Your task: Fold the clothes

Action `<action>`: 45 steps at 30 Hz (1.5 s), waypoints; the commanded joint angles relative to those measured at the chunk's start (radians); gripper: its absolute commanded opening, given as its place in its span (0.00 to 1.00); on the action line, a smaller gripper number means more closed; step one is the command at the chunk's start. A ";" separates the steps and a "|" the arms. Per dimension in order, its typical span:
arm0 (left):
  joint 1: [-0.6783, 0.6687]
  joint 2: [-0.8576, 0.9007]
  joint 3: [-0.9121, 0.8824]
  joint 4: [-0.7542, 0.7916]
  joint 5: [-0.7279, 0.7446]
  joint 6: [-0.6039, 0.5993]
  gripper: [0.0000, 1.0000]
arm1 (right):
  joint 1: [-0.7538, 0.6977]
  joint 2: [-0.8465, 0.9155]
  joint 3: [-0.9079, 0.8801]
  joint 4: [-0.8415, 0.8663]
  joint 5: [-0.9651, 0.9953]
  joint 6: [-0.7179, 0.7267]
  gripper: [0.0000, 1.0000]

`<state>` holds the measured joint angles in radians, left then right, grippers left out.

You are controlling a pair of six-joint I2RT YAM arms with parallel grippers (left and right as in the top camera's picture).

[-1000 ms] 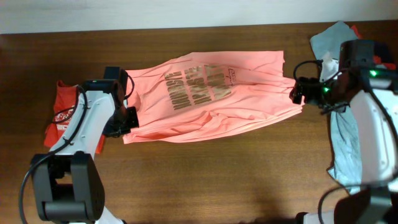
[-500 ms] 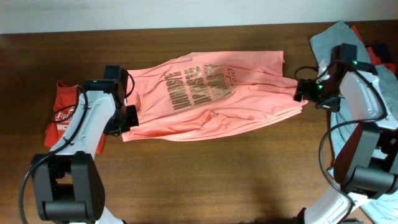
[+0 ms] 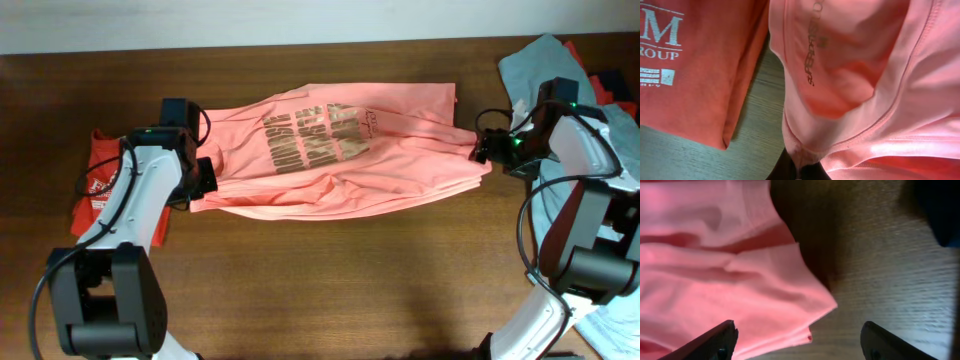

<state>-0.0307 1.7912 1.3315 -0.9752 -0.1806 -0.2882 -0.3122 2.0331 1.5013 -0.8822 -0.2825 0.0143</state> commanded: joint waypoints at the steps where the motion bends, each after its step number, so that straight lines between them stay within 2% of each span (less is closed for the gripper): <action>1: 0.008 -0.013 0.015 0.002 -0.025 -0.014 0.01 | 0.006 0.034 0.000 0.018 -0.021 -0.015 0.81; 6: 0.008 -0.013 0.015 -0.002 -0.014 -0.014 0.01 | 0.012 0.063 0.001 0.061 -0.029 -0.014 0.63; 10: 0.008 -0.013 0.015 -0.002 -0.014 -0.014 0.01 | 0.021 0.064 0.001 0.088 -0.029 -0.014 0.45; 13: 0.008 -0.013 0.014 -0.002 -0.014 -0.014 0.01 | 0.022 0.064 0.001 0.094 -0.028 -0.014 0.45; 15: 0.008 -0.013 0.015 -0.002 -0.014 -0.014 0.01 | 0.023 0.064 0.001 0.094 -0.028 -0.016 0.38; 16: 0.008 -0.013 0.015 -0.002 -0.014 -0.014 0.01 | 0.024 0.064 0.001 0.093 -0.029 -0.023 0.32; 18: 0.008 -0.013 0.014 -0.002 -0.014 -0.014 0.01 | 0.025 0.064 0.001 0.090 -0.029 -0.026 0.04; 23: 0.008 -0.013 0.015 -0.002 0.001 -0.014 0.01 | 0.029 0.047 0.016 0.087 -0.191 -0.068 0.04; 28: 0.008 -0.013 0.014 -0.002 0.000 -0.014 0.01 | 0.057 0.015 0.149 0.117 -0.366 -0.064 0.04; 32: 0.008 -0.013 0.014 -0.002 0.001 -0.014 0.01 | 0.087 0.015 0.274 0.179 -0.336 0.043 0.07; 33: 0.008 -0.013 0.015 -0.002 0.000 -0.014 0.01 | 0.093 0.015 0.290 0.190 -0.307 0.072 0.16; 34: 0.008 -0.013 0.015 -0.002 0.001 -0.014 0.01 | 0.098 0.015 0.302 0.193 -0.275 0.092 0.38; 35: 0.008 -0.013 0.014 -0.002 0.001 -0.014 0.01 | 0.103 0.015 0.304 0.191 -0.238 0.101 0.48; 38: 0.008 -0.013 0.014 -0.002 0.001 -0.014 0.01 | 0.103 0.017 0.304 0.117 -0.160 0.098 0.60; 42: 0.008 -0.013 0.014 -0.001 0.001 -0.014 0.01 | 0.103 0.020 0.296 -0.014 -0.001 0.085 0.61; 45: 0.008 -0.013 0.014 -0.001 0.000 -0.014 0.01 | 0.103 0.022 0.272 -0.063 0.014 -0.011 0.61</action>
<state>-0.0296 1.7912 1.3315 -0.9756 -0.1802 -0.2890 -0.2077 2.0602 1.7947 -0.9295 -0.3580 0.0692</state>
